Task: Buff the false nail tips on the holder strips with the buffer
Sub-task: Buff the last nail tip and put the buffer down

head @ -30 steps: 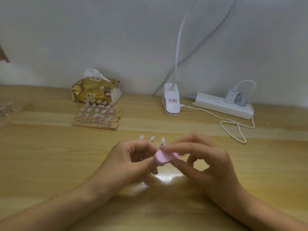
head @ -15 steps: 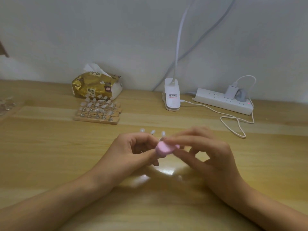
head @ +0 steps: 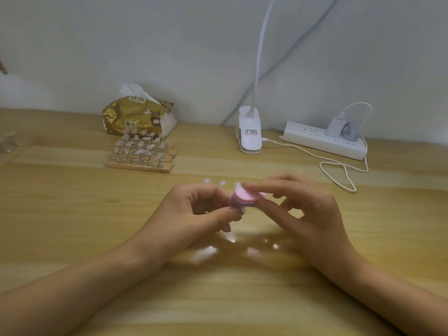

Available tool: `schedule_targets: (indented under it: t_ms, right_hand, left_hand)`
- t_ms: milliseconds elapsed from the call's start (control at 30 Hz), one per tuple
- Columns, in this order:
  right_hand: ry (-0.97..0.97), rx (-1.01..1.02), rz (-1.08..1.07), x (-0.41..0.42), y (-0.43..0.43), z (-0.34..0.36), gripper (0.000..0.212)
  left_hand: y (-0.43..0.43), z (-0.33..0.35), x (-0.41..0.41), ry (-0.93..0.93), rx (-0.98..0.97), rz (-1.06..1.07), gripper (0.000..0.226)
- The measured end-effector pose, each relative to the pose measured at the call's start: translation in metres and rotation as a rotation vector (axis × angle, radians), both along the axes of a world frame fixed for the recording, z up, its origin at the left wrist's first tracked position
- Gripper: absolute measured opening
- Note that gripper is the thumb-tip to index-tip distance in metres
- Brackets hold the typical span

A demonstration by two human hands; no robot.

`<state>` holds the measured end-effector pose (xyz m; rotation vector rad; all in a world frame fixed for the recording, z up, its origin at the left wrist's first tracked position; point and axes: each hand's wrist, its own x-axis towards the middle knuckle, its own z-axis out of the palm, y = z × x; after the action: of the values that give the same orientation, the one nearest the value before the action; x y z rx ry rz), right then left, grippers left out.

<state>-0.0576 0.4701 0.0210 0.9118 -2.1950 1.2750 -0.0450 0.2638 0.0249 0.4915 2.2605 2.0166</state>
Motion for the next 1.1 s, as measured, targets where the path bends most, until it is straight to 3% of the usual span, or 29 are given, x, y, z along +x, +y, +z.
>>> schedule_targets:
  t_ms: [100,233,333,633,767,867,967,1100]
  right_hand:
    - [0.075,0.059,0.088,0.0018,-0.0014,-0.0012,0.02]
    - [-0.012,0.002,0.013,0.0003,0.0003,0.0009,0.019]
    - [0.072,0.073,0.087,0.0021,-0.0007,0.0003,0.019]
    - [-0.005,0.027,0.003,0.0018,0.0,0.0014,0.021]
    - [0.067,0.074,0.047,0.0026,-0.0004,0.0002,0.019]
    - [-0.008,0.015,-0.013,-0.0002,0.0,0.0012,0.02]
    - [0.08,0.068,0.052,0.0004,-0.0011,0.0,0.018]
    - [0.01,0.014,-0.019,-0.0006,-0.0004,0.001,0.02]
  left_hand:
    - [0.0001,0.0005,0.0008,0.009,-0.008,-0.018,0.013]
    - [0.0003,0.0002,0.0002,0.006,-0.001,-0.009,0.016]
    - [0.0003,0.0001,0.0003,0.018,-0.019,-0.025,0.017]
    - [0.0011,-0.0011,-0.0005,0.024,-0.003,-0.008,0.009]
    - [0.0014,-0.0007,0.0005,0.022,-0.003,-0.014,0.013]
    - [0.0013,-0.0005,-0.0006,0.018,-0.007,0.002,0.013]
    - [0.001,0.0002,0.0008,0.011,-0.004,-0.007,0.014]
    - [0.0011,0.0012,0.0,0.014,0.001,0.002,0.014]
